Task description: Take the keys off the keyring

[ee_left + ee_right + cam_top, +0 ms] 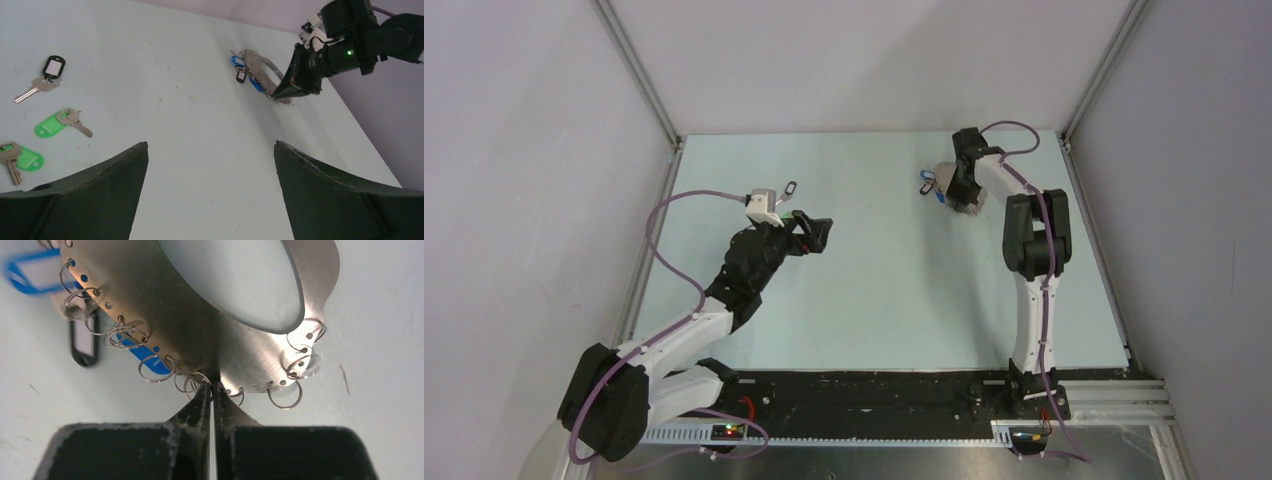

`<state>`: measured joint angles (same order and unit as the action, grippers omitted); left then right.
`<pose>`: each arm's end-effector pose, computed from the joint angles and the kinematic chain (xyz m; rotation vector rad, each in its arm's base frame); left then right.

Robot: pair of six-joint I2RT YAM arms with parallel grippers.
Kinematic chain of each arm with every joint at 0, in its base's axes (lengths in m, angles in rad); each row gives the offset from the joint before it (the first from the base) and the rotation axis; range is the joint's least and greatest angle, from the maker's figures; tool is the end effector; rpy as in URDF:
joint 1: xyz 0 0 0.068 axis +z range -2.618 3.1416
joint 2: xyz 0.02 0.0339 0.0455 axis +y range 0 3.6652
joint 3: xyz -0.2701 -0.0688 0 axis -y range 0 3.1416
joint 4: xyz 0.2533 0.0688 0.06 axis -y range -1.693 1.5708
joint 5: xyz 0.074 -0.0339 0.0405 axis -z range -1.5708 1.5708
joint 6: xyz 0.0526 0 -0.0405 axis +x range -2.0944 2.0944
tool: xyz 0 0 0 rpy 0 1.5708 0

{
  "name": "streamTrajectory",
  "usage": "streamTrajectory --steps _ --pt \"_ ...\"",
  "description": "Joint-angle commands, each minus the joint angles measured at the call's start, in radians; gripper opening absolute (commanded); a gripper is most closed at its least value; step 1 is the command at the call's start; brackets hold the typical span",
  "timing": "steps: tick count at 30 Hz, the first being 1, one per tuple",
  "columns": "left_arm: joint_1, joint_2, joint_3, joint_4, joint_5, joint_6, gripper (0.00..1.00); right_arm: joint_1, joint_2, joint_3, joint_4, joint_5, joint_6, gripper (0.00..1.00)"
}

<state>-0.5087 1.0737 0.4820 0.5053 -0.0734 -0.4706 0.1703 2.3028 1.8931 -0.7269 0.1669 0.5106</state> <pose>0.2297 -0.1237 0.2485 -0.0249 1.7020 -0.6787 0.5038 0.0778 0.1544 0.5022 2.6309 -0.0139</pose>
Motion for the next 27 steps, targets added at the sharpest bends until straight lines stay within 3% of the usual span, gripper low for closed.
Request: streamTrajectory --steps 1,7,18,23,27 --pt "-0.005 -0.003 0.040 0.016 0.015 -0.004 0.98 0.022 -0.133 -0.251 0.030 -0.050 -0.027 0.00" --pt "-0.005 0.015 0.048 0.016 0.040 -0.004 0.98 0.084 -0.388 -0.547 0.144 -0.121 -0.039 0.00" --pt "0.015 0.069 0.068 0.016 0.060 -0.074 0.98 0.242 -0.651 -0.779 0.162 -0.146 -0.098 0.00" --pt "0.016 0.076 0.068 0.029 0.096 -0.067 0.98 0.266 -0.740 -0.845 0.157 -0.206 -0.119 0.16" --pt "0.015 0.108 0.086 0.042 0.145 -0.065 0.98 0.255 -0.811 -0.883 0.165 -0.197 -0.123 0.42"
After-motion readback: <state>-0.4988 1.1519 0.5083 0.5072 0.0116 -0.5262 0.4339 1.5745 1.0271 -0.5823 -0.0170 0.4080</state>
